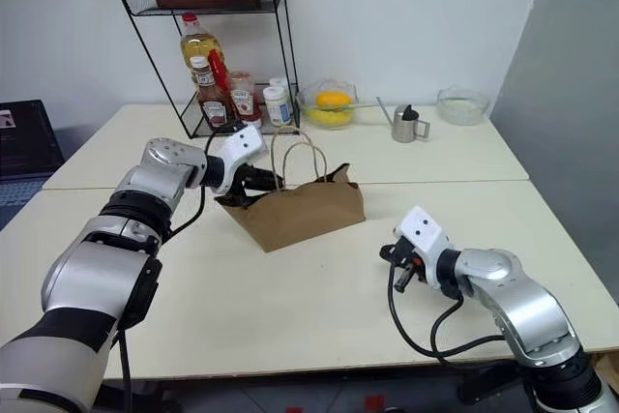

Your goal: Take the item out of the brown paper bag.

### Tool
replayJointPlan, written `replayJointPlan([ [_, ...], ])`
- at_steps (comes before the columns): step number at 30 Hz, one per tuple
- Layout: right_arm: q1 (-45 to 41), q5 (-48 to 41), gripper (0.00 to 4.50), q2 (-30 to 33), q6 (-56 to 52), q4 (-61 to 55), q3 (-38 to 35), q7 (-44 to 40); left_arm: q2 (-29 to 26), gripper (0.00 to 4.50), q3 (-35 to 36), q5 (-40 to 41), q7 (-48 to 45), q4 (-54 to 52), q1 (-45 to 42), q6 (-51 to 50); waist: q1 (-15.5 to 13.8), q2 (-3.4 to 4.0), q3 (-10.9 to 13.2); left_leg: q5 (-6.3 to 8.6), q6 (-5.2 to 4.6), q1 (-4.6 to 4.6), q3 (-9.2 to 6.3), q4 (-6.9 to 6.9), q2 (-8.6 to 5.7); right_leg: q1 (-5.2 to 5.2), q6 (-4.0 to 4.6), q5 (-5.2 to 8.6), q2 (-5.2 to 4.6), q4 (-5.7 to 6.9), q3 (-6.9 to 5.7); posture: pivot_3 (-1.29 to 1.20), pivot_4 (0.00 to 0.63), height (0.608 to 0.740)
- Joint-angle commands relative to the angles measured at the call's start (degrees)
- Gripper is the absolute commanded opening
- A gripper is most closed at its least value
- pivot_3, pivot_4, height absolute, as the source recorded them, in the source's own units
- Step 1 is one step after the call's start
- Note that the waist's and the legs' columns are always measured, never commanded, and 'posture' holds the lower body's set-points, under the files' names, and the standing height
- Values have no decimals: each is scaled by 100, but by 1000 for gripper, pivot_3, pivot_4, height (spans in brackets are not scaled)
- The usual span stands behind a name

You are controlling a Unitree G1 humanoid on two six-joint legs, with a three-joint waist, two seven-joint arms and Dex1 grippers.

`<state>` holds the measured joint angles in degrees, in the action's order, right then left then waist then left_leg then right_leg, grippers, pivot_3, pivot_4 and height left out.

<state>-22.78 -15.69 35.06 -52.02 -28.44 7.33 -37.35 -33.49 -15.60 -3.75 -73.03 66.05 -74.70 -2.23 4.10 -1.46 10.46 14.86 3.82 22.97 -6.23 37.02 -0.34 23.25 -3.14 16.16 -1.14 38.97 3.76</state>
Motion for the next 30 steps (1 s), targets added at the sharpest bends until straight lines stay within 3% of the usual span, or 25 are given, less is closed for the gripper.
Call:
replayJointPlan([
  [1,-52,-8,0,-40,93,-20,-147,126,-103,667,-35,172,-1071,-1121,252,-452,1,0,0,0,0,0,0,0,0,0,0,0,-1,0,0,0,150,740],
  [6,-106,58,0,-63,281,268,-86,194,-288,667,-28,557,-1270,-4241,1677,-2027,2,1,0,0,0,-3,-2,1,2,-4,0,0,-5,2,5,0,150,740],
  [10,-10,55,0,-98,319,291,-76,213,-318,667,33,626,-574,-6305,2854,-3472,5,1,0,-1,0,-2,-6,3,5,-4,0,0,-4,5,5,0,150,740],
  [15,257,74,0,2,390,247,-109,174,-163,667,295,735,413,-7385,3653,-4135,-41,0,0,-1,-2,-11,-6,5,4,-12,0,0,-4,8,5,0,150,740],
  [21,556,-3,0,371,544,228,-393,-69,8,667,712,1437,720,-7966,3465,-4115,-115,0,0,-3,-4,-10,-5,11,0,-15,-6,-4,-5,9,4,0,150,740],
  [24,770,-193,0,619,659,180,-663,-358,-117,1288,776,1843,436,-8144,3382,-3954,-138,0,0,-3,-4,-10,-3,11,-1,-17,-6,-4,-6,6,4,0,150,740],
  [30,1107,-547,0,875,946,59,-887,-847,-803,3180,256,2168,-747,-8528,3418,-3130,-121,1,-1,-3,-4,-16,2,5,4,-17,-5,-4,-3,6,6,0,150,740],
])
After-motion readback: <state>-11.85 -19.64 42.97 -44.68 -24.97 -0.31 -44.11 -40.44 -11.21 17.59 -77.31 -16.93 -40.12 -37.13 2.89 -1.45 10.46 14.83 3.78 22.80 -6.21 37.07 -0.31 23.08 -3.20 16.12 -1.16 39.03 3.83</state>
